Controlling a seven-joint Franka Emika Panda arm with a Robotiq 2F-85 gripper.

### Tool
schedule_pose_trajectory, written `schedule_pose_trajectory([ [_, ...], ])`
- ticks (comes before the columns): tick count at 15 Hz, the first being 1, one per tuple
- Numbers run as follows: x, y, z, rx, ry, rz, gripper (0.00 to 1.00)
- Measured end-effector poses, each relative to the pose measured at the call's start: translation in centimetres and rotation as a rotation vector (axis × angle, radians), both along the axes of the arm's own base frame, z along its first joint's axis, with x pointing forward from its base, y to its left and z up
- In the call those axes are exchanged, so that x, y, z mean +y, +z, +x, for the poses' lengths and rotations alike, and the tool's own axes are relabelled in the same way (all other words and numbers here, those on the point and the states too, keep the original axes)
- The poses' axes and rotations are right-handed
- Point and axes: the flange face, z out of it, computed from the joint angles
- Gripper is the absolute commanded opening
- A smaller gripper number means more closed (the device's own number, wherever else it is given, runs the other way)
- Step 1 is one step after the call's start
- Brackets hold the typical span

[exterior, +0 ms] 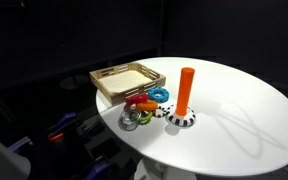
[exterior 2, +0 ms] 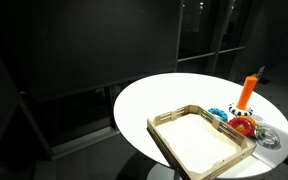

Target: Put the blue ring in the crate

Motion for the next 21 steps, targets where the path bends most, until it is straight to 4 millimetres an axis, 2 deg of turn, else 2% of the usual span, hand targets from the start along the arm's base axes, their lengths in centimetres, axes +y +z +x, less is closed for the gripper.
schedule_pose_trajectory([
  [6, 2.7, -1.0, 2.6, -0.076, 0.044, 0.074, 1.0],
  [11, 4.3, -3.7, 4.7, -0.091, 0.044, 0.166, 1.0],
  [21, 1.2, -13.0, 6.8, -0.064, -0.018, 0.177, 1.0],
])
